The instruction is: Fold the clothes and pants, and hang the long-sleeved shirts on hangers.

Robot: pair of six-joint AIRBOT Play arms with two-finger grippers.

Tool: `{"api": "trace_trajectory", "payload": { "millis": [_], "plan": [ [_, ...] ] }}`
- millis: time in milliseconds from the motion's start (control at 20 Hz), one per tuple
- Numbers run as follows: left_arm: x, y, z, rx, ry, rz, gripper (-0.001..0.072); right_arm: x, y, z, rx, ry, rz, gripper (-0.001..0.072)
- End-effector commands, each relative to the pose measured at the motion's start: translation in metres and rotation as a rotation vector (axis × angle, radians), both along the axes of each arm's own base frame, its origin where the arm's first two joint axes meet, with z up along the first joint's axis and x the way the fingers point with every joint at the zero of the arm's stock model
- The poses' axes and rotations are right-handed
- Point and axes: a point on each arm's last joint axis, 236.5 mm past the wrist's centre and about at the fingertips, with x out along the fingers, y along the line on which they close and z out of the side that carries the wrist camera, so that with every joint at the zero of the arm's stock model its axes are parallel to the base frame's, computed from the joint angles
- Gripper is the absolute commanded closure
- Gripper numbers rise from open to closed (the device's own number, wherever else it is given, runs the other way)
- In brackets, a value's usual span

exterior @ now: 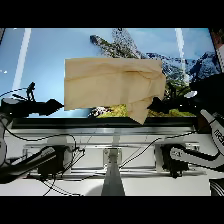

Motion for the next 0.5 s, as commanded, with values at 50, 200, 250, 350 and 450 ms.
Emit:
{"api": "trace_trajectory", "payload": {
  "millis": [50,200,250,350,450],
  "plan": [
    [0.001,-0.02,-0.026,-0.122,0.024,0.009,0.0253,0.004,0.003,0.004,0.016,-0.007,-0.011,0.0699],
    [-0.001,-0.032,-0.02,-0.16,-0.013,-0.082,0.0689,0.019,0.002,0.017,0.02,-0.051,0.008,0.0699],
    [0.0,-0.033,-0.015,-0.171,-0.021,-0.099,0.0695,0.03,0.0,0.026,0.018,-0.081,0.014,0.0699],
    [0.007,-0.034,-0.002,-0.192,-0.044,-0.13,0.0695,0.054,-0.003,0.047,0.01,-0.153,0.019,0.0699],
    [0.026,-0.037,0.027,-0.24,-0.133,-0.179,0.0695,0.079,-0.003,0.08,0.022,-0.244,0.022,0.07]
  ]
}}
